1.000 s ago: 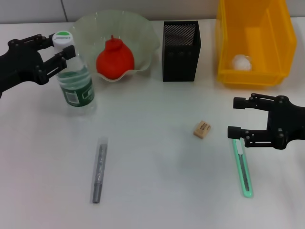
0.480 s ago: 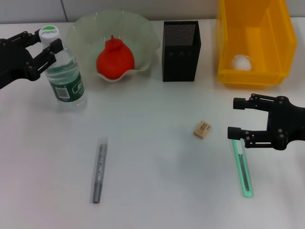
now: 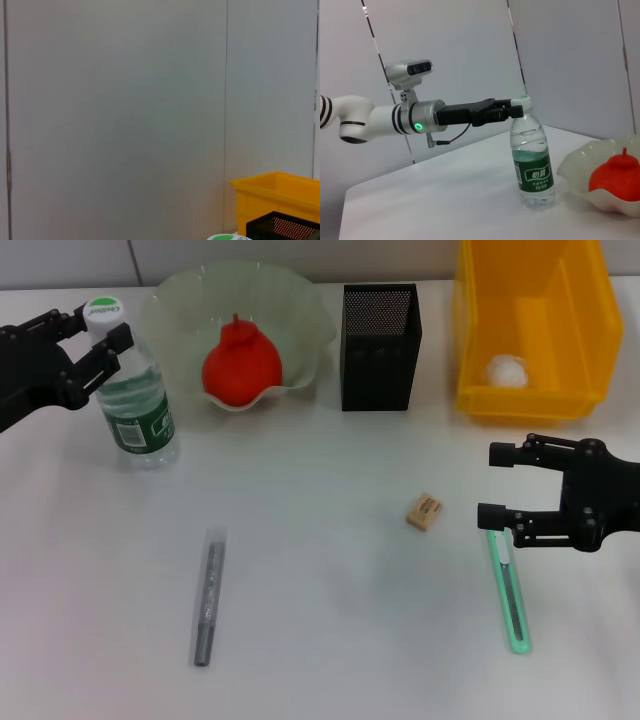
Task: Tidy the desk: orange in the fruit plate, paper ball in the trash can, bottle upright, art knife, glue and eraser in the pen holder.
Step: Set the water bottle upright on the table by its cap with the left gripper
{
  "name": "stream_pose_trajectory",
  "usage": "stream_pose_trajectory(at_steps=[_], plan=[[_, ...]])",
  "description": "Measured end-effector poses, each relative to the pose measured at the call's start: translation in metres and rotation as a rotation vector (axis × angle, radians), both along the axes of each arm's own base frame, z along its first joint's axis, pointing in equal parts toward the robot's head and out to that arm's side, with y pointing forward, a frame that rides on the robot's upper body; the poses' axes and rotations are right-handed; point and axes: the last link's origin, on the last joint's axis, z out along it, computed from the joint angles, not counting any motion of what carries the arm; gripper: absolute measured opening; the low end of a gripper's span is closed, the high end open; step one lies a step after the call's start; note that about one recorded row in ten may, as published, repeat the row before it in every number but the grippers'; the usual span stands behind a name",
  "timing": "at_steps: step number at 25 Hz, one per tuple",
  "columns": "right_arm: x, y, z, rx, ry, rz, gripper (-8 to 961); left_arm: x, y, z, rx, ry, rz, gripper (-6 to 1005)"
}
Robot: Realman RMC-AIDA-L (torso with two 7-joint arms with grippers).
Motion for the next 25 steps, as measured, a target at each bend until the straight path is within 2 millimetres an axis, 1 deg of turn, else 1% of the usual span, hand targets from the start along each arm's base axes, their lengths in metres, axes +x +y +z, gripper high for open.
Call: stream_pose_trajectory(at_steps=[25], plan=[[-0.0003,0.001,0.0008,0.0,-0.002,0.001,834,0.0011,0.0029,-0.0044,0.009,-0.024,0.011,438]])
